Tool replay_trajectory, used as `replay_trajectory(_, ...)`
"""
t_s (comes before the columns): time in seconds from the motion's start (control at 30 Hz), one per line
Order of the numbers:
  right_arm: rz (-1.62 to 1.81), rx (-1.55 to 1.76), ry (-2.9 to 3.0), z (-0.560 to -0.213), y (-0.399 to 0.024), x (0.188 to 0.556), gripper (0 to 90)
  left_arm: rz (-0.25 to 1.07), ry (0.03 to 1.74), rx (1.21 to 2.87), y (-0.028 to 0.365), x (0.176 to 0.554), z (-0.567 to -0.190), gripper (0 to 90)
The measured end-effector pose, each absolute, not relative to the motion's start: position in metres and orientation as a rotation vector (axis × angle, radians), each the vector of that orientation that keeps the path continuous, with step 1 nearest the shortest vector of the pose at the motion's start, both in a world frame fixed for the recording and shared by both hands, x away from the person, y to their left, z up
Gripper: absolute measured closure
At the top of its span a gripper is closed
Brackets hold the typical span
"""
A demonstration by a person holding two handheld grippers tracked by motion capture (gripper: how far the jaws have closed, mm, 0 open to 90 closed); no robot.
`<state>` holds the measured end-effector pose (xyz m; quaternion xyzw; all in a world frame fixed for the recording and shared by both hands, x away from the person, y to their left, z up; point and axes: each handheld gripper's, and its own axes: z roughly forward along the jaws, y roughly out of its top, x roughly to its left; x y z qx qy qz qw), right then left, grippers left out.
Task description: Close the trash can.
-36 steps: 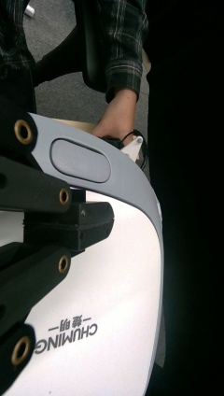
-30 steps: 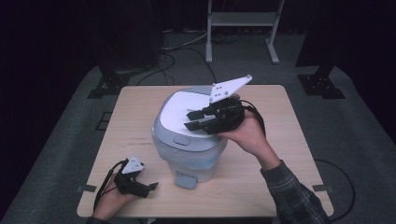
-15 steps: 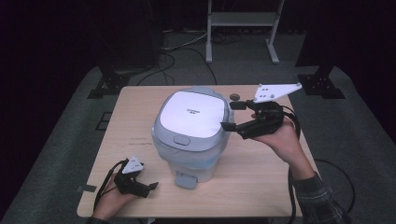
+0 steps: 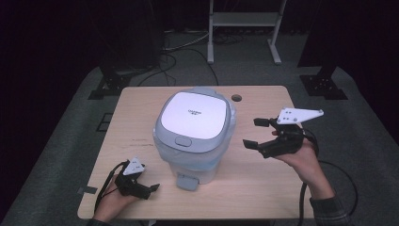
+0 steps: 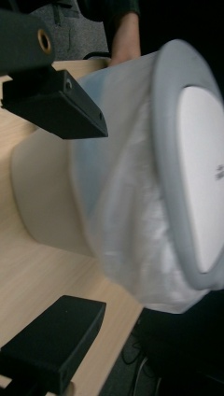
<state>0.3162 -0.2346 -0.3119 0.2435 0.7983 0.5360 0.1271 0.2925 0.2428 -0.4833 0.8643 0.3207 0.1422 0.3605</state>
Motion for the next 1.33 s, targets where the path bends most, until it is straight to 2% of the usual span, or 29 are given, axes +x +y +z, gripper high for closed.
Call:
replay_trajectory(0.1, 1.545, 0.727, 2.313, -0.338, -0.246, 0.311, 9.2, 0.367, 0.826, 2.227, 0.243, 0.292, -0.483, 1.1)
replay_trajectory(0.27, 1.542, 0.755, 2.297, -0.359, -0.256, 0.307, 6.7, 0.366, 0.827, 2.227, 0.243, 0.292, -0.483, 1.1)
replay_trajectory(0.33, 1.534, 0.791, 2.298, -0.371, -0.261, 0.307, 1.6, 0.367, 0.827, 2.227, 0.243, 0.292, -0.483, 1.1)
replay_trajectory(0.77, 1.327, 0.959, 2.374, -0.444, -0.278, 0.302, 1.5, 0.367, 0.828, 2.224, 0.243, 0.293, -0.483, 1.1)
replay_trajectory(1.03, 1.116, 0.987, 2.444, -0.471, -0.28, 0.295, 1.5, 0.367, 0.827, 2.225, 0.243, 0.293, -0.483, 1.1)
replay_trajectory(1.33, 1.011, 1.012, 2.467, -0.485, -0.281, 0.293, 1.1, 0.367, 0.827, 2.225, 0.243, 0.293, -0.483, 1.1)
